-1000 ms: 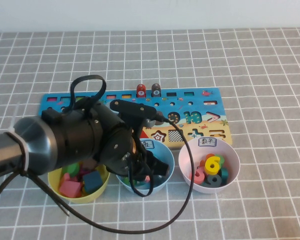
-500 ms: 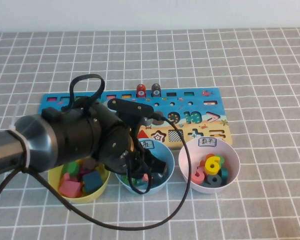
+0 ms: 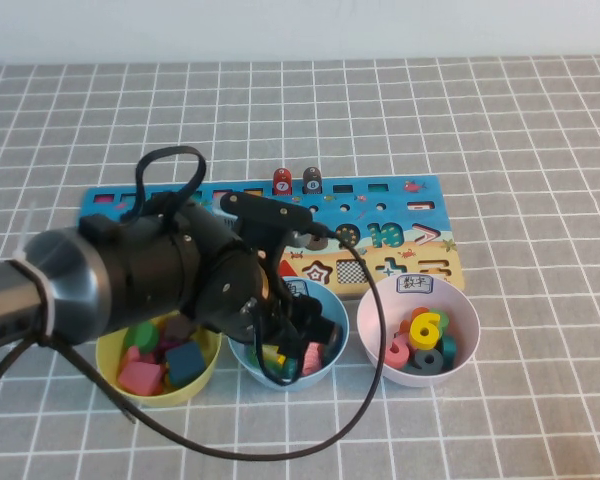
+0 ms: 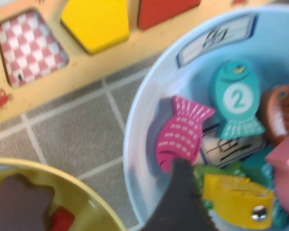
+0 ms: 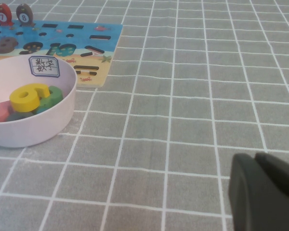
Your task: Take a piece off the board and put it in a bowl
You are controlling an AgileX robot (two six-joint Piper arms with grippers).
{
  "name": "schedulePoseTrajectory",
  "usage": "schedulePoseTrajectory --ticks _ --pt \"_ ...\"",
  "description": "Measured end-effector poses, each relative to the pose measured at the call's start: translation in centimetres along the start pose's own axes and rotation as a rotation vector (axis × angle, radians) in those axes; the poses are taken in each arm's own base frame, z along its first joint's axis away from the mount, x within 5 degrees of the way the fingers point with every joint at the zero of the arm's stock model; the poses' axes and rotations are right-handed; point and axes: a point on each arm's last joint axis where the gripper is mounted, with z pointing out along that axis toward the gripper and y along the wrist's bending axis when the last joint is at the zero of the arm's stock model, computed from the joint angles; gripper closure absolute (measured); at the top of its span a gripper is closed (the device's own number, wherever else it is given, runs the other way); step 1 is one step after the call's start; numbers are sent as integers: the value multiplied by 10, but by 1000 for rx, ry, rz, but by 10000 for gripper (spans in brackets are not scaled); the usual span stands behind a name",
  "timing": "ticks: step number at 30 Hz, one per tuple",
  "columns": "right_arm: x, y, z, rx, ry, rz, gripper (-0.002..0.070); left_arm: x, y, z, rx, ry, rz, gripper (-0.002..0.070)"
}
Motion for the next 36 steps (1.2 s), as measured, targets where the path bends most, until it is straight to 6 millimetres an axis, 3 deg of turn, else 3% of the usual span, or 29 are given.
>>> schedulePoseTrajectory --ticks 6,10,13,17,20,31,36 --pt "0 0 0 0 0 0 694 -5 2 -18 5 -65 13 185" --pt "0 0 0 0 0 0 694 3 8 -37 -10 -112 53 228" --pt "0 0 0 0 0 0 694 19 15 -52 -8 -130 54 342" --pt "0 0 0 0 0 0 694 45 25 -71 2 -157 42 585" --pt "0 0 0 0 0 0 694 65 31 -83 25 -201 18 650" --pt "0 -3 0 29 1 -74 694 140 54 -122 155 -475 -24 676" --pt "0 -4 0 41 2 -106 694 163 61 -130 197 -581 -25 676"
